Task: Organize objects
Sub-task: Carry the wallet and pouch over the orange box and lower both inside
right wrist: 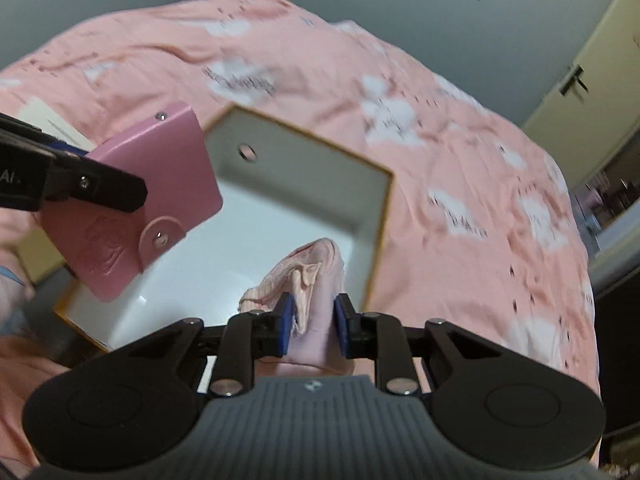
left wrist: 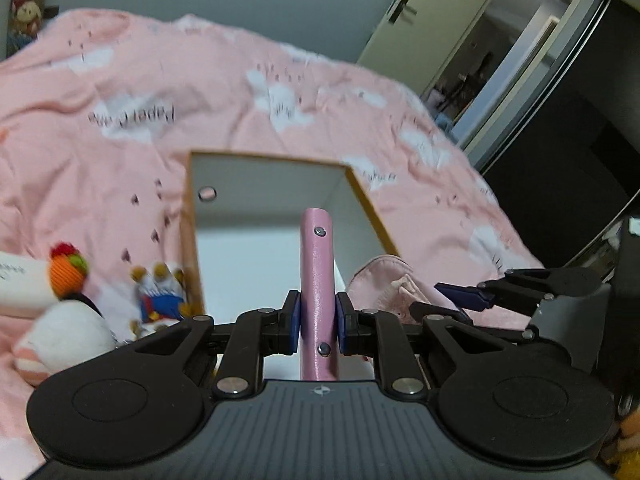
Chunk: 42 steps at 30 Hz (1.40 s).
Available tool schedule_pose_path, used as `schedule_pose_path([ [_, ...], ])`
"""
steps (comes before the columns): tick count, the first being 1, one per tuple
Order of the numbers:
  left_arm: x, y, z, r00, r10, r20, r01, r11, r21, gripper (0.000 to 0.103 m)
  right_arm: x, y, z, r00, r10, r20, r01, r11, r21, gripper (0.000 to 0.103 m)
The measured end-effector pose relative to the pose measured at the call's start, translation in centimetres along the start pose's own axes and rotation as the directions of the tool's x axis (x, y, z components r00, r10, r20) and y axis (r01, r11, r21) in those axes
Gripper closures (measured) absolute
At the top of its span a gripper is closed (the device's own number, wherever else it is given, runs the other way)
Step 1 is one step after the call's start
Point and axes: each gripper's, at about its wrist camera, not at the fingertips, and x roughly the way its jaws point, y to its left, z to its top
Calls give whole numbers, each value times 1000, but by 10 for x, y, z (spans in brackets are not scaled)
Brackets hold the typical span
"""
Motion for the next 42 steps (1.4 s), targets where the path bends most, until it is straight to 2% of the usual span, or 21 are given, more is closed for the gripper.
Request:
schedule_pose_path([
  [5, 35, 1, -6, 998, 19, -66, -22, 999, -36, 84, 26, 7, -21, 999, -29, -18, 28, 999, -35, 79],
  [9, 43, 7, -12, 994, 27, -110, -33, 998, -57, 84, 40, 8, -26, 998, -48, 30, 48, 999, -10, 80],
  [12, 44, 12, -12, 993, 49, -109, -56, 997, -60, 84, 41, 3, -24, 997, -21, 72, 19, 1000, 23, 79],
  [14, 47, 12, -12, 992, 54, -117, -61, 997, -56, 84, 47, 3, -23, 999, -3, 36, 2, 1000, 21, 79],
  [16, 53, 10, -11, 989, 48, -138, -56, 997, -55, 84, 52, 11, -26, 999, -54, 8, 54, 998, -30, 79],
  [18, 60, 9, -12, 987, 42, -158, -51, 997, -56, 84, 54, 20, -30, 995, -99, 16, 100, 990, -97, 79],
  [22, 72, 9, -13, 981, 18, -193, -34, 996, -82, 84, 58, 33, -36, 992, -125, -14, 121, 978, -170, 77],
  [25, 77, 11, -15, 978, 4, -210, -26, 994, -103, 84, 66, 26, -36, 993, -70, -97, 57, 990, -127, 75],
  [27, 80, 12, -17, 976, -9, -219, -18, 993, -117, 84, 66, 18, -34, 992, -30, -122, 18, 995, -103, 76],
  [31, 88, 9, -20, 971, -2, -239, -25, 994, -109, 84, 59, 16, -33, 992, -40, -123, 24, 992, -126, 77],
  [33, 91, 7, -21, 970, 6, -242, -30, 995, -95, 84, 56, 14, -32, 991, -36, -125, 22, 993, -112, 81],
  [37, 91, -1, -20, 968, 32, -249, -44, 998, -43, 84, 55, 8, -34, 990, 39, -134, -44, 998, -41, 81],
  [40, 93, -10, -23, 958, 78, -276, -72, 997, 32, 84, 50, -5, -30, 988, 99, -122, -93, 994, 57, 80],
  [42, 94, -12, -25, 956, 90, -280, -78, 996, 52, 84, 46, -15, -28, 982, 147, -119, -133, 984, 115, 74],
])
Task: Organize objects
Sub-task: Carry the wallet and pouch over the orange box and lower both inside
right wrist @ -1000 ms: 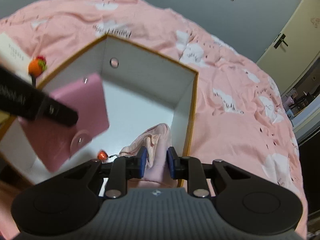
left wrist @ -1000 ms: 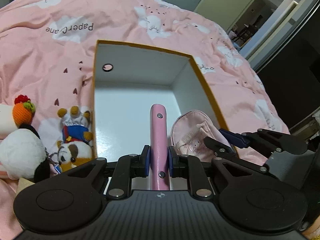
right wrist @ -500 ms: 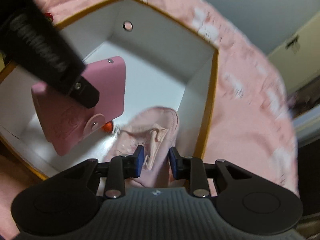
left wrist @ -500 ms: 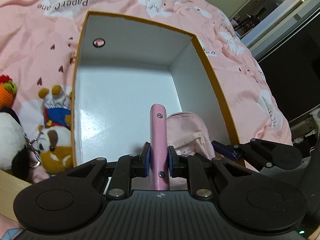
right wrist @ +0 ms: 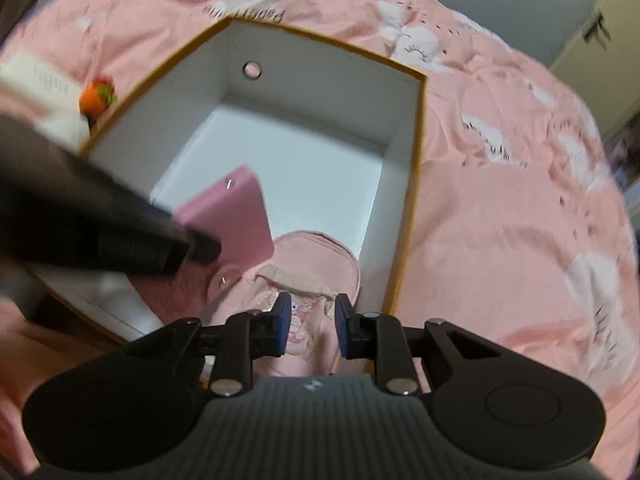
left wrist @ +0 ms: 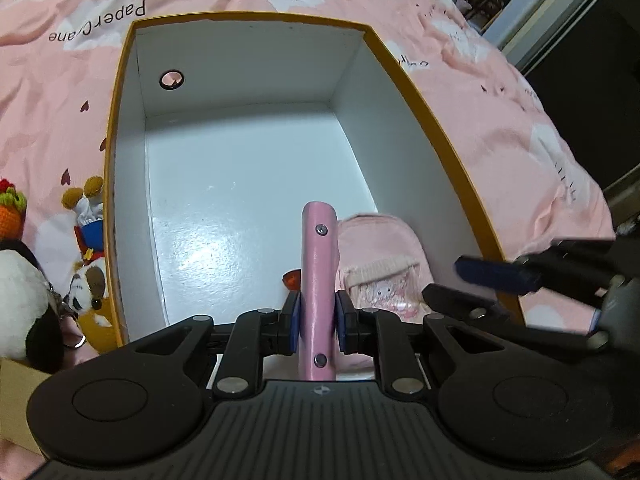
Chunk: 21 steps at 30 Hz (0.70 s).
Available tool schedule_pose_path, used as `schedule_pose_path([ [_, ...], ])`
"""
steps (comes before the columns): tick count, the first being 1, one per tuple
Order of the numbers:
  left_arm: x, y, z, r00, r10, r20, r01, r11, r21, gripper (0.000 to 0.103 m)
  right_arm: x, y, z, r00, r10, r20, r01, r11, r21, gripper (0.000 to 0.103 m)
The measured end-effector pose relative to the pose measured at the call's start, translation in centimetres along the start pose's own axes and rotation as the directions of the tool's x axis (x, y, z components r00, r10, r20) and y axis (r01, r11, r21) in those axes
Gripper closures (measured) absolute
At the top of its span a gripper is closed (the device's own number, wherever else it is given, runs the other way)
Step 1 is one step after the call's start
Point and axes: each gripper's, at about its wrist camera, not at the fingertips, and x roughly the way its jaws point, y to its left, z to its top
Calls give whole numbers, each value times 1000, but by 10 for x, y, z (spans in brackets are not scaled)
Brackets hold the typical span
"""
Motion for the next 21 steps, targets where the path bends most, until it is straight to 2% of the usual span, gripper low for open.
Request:
schedule_pose_path([
  [2, 3, -1, -1, 1000, 3, -13, -3, 1000, 12, 84, -3, -3, 0, 999, 49, -20, -48, 998, 32, 70],
  [5, 15, 5, -4, 998, 3, -66, -3, 1000, -10, 84, -2, -1, -1, 994, 94, -61, -90, 994, 67, 70],
  [9, 19, 15, -5, 998, -26, -62, 23, 998, -53, 84, 9, 5, 2, 994, 45, -100, -38, 997, 68, 69],
  [13, 20, 17, -5, 998, -35, -59, 32, 998, -52, 84, 16, 7, 6, 994, 53, -100, -44, 995, 91, 64],
  [17, 22, 18, -4, 997, -46, -59, 43, 998, -52, 84, 20, 16, 6, 997, -6, -80, 9, 999, 40, 74],
  [18, 23, 18, -3, 997, -50, -61, 47, 997, -53, 84, 20, 16, 6, 997, -12, -80, 14, 999, 32, 78],
  [21, 27, 19, 0, 993, -89, -78, 84, 994, -65, 84, 12, 13, 6, 998, -1, -70, 3, 999, 33, 82],
])
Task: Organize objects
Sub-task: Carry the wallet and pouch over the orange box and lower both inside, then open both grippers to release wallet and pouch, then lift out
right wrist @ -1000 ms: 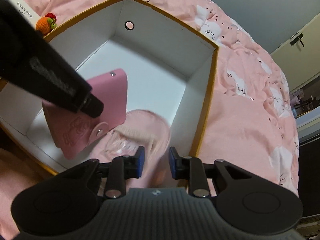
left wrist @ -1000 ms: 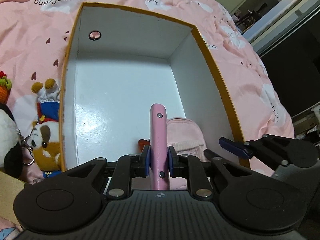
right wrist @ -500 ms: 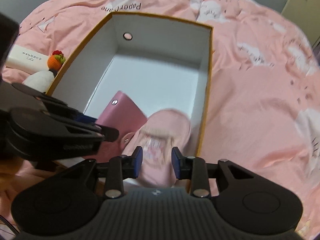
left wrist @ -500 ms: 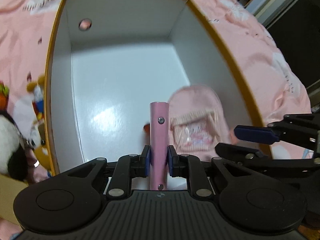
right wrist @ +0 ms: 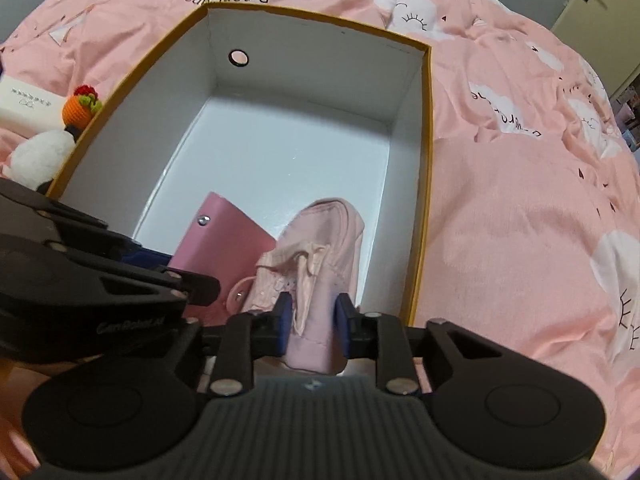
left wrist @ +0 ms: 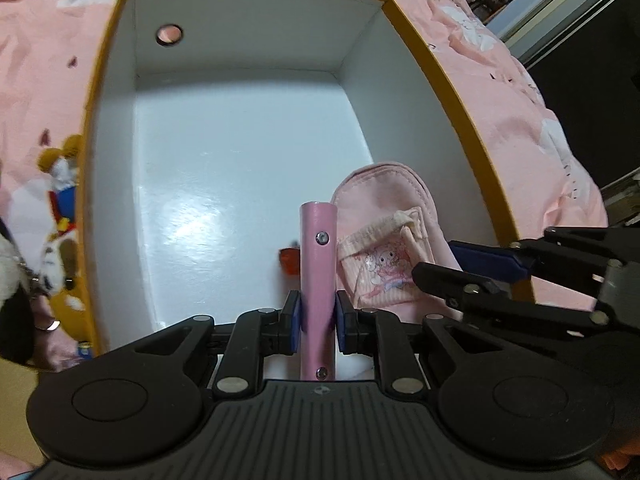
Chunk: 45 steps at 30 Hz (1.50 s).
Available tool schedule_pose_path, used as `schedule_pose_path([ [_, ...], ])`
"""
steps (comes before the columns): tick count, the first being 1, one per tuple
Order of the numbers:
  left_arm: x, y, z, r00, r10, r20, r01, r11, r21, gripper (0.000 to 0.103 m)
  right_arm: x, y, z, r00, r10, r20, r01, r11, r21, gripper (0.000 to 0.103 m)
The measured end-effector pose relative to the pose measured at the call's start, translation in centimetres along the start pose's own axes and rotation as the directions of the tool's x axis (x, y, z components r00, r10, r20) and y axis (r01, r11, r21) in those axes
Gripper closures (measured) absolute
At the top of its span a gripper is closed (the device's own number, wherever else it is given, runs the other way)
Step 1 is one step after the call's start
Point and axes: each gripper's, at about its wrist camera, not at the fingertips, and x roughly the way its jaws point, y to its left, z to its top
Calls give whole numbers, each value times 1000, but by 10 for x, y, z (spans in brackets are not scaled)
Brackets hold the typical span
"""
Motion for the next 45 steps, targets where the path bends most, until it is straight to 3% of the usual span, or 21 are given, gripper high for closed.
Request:
schedule_pose_path([
  [5, 9, -12, 5, 1000, -23, -20, 23, 1000, 15, 84, -18, -4, -2, 1000, -4, -19, 4, 999, -33, 85],
  [9, 12, -12, 7, 997, -70, -29, 69, 997, -35, 80, -11, -14, -8, 998, 33, -61, -33, 999, -10, 85],
  [14, 13, -3, 8, 979, -199, -35, 194, 974, -120, 67, -12, -17, -13, 998, 50, -34, -50, 999, 18, 81],
  [22, 19, -2, 8, 973, -225, -48, 216, 965, -149, 65, -34, -18, -21, 999, 30, 20, -30, 1000, -3, 78],
  [27, 24, 6, 9, 959, -280, -47, 264, 940, -218, 65, -36, -20, -24, 999, 31, 28, -31, 999, 7, 75],
  [30, 26, 6, 9, 957, -286, -48, 267, 933, -240, 65, -35, -19, -24, 999, 36, 27, -36, 999, 5, 71],
  [35, 21, -1, 9, 968, -246, -41, 234, 954, -188, 65, -27, -15, -26, 999, 32, 19, -32, 999, 0, 68],
  [41, 19, 6, 7, 964, -264, -33, 253, 948, -195, 64, -34, -10, -30, 997, 34, 66, -34, 999, -13, 55],
  [45, 13, 9, 7, 962, -273, -9, 266, 944, -194, 56, -43, -7, -34, 994, 41, 105, -40, 999, -15, 44],
])
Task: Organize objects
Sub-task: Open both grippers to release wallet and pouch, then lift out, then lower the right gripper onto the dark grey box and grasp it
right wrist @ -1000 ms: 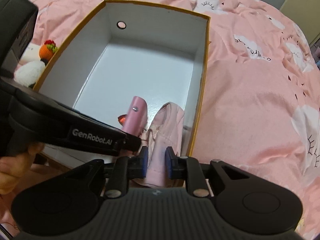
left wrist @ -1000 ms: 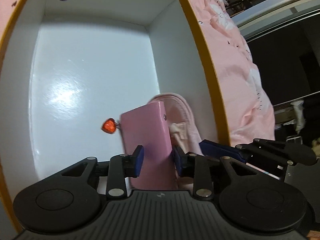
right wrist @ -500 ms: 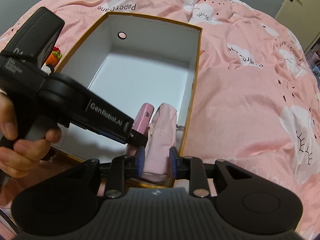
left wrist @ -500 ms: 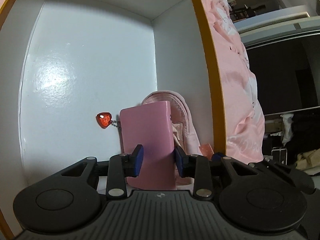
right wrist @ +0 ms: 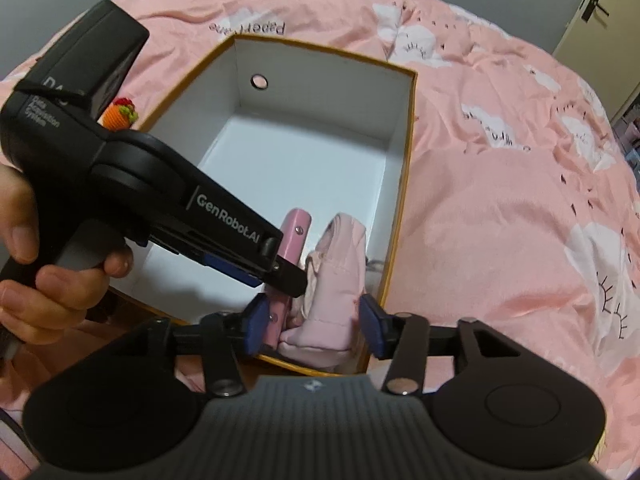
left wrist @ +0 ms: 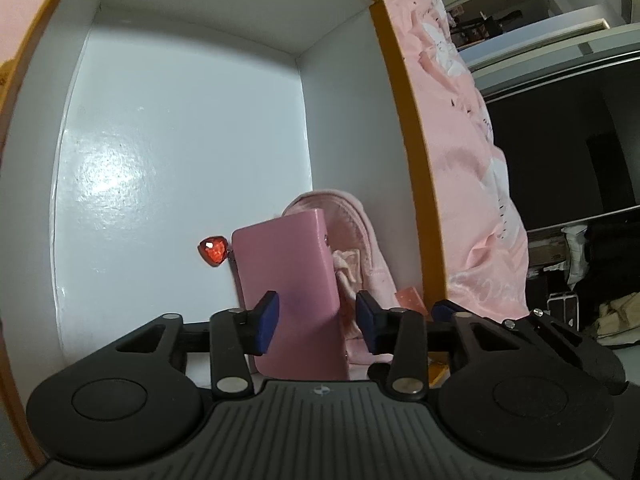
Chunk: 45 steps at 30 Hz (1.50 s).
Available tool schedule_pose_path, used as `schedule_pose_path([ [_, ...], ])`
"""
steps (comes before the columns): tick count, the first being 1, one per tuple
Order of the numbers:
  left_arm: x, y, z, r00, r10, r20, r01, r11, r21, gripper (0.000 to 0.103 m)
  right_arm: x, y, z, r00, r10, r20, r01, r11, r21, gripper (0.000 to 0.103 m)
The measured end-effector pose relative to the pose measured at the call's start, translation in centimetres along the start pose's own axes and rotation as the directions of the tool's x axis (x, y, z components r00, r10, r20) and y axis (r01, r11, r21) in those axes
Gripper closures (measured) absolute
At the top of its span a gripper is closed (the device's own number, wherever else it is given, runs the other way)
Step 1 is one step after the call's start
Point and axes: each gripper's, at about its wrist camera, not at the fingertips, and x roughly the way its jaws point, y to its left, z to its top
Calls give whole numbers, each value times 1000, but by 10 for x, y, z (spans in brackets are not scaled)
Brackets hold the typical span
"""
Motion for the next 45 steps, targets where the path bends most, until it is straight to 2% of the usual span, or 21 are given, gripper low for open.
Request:
schedule_pose_path([
  [7, -7, -2, 0, 1000, 16, 26, -17, 1000, 16, 56, -3, 12, -1, 999, -50, 7, 51, 997, -60, 43],
  [11, -29, -15, -6, 994, 42, 96, -52, 994, 95, 56, -9, 13, 1, 995, -91, 41, 92, 995, -38, 43],
  [14, -57, -28, -14, 979, 93, 180, -125, 977, 171, 56, -18, 12, 4, 992, -90, 90, 88, 996, 26, 41],
  [17, -85, -40, -23, 954, 149, 261, -215, 946, 243, 56, -23, 17, 12, 988, -59, 139, 49, 996, 76, 36],
  [20, -112, -43, -35, 918, 211, 336, -309, 911, 274, 57, -26, 28, 21, 981, 0, 195, -17, 996, 89, 33],
  [23, -135, -34, -46, 896, 243, 372, -351, 901, 255, 59, -30, 45, 29, 967, 54, 247, -76, 994, 79, 33],
  [28, -169, 0, -64, 891, 271, 365, -360, 911, 202, 59, -30, 77, 32, 943, 163, 291, -171, 985, 2, 33],
  [31, -184, 21, -76, 887, 313, 340, -385, 907, 169, 59, -33, 98, 26, 915, 239, 326, -229, 971, -70, 32],
  [34, -192, 43, -85, 880, 361, 308, -414, 901, 127, 59, -33, 119, 25, 904, 316, 288, -288, 948, -136, 32],
  [37, -196, 57, -93, 878, 393, 274, -435, 893, 112, 59, -31, 142, 23, 910, 334, 245, -286, 934, -212, 34],
  [40, -191, 63, -105, 880, 412, 235, -453, 878, 153, 60, -25, 163, 19, 920, 350, 173, -297, 915, -275, 40],
  [42, -185, 65, -114, 866, 448, 221, -489, 851, 192, 62, -18, 171, 16, 931, 346, 120, -299, 907, -298, 48],
  [43, -184, 66, -118, 855, 468, 223, -510, 836, 203, 63, -14, 174, 15, 934, 347, 90, -305, 901, -309, 48],
  [45, -183, 72, -124, 846, 488, 217, -529, 820, 217, 66, -5, 177, 14, 932, 361, 37, -332, 890, -314, 48],
])
